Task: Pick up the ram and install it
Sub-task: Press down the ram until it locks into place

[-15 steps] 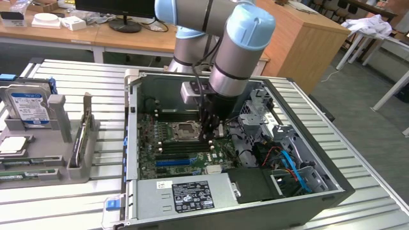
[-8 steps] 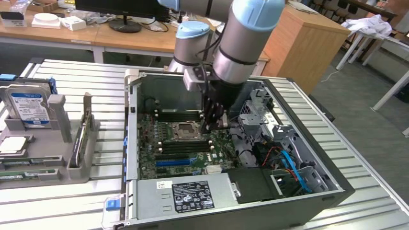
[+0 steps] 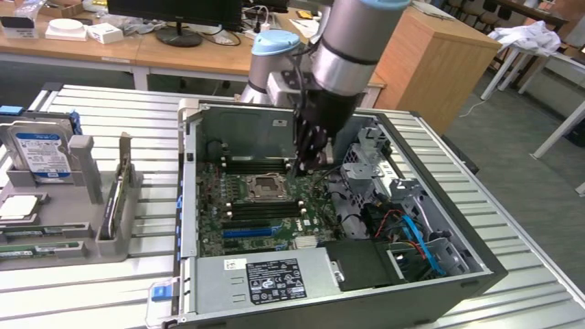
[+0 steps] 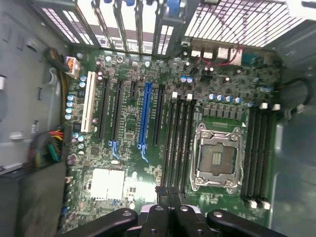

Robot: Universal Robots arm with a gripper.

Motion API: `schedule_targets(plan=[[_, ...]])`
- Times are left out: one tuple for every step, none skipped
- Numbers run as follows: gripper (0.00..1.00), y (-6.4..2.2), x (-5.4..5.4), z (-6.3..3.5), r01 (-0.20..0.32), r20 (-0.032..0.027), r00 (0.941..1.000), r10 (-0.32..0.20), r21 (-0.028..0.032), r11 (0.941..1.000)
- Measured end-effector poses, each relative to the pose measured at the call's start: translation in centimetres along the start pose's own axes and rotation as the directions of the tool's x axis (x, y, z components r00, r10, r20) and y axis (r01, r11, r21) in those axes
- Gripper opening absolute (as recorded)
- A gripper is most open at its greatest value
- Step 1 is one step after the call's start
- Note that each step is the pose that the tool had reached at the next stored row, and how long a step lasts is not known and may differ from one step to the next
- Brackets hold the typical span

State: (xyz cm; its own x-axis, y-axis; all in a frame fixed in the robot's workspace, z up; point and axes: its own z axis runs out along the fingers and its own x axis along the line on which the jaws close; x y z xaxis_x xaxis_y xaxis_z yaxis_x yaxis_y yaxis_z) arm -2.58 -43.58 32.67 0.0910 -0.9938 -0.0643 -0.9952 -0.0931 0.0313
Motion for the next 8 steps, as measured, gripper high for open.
schedule_targets(plan=[[0.1,0.01,0.0,-0.45,0.0,0.0,1.0,0.0,0.0,1.0],[0.1,0.03,-0.1,-0.89,0.0,0.0001,1.0,0.0,0.0001,1.0],[0.1,0.05,-0.1,-1.39,0.0,0.0,1.0,0.0,0.0,1.0],[0.1,0.06,-0.1,-1.84,0.0,-0.0001,1.0,0.0,0.0,1.0],[0.1,0.07,-0.1,-2.28,0.0,0.0,1.0,0.0,0.0,1.0],[0.1,0.09,-0.1,-2.73,0.0,0.0,1.0,0.0,0.0,1.0],[0.1,0.1,-0.2,-3.18,0.0,0.0,1.0,0.0,0.0,1.0],[0.1,0.12,-0.2,-3.63,0.0,0.0,1.0,0.0,0.0001,1.0]])
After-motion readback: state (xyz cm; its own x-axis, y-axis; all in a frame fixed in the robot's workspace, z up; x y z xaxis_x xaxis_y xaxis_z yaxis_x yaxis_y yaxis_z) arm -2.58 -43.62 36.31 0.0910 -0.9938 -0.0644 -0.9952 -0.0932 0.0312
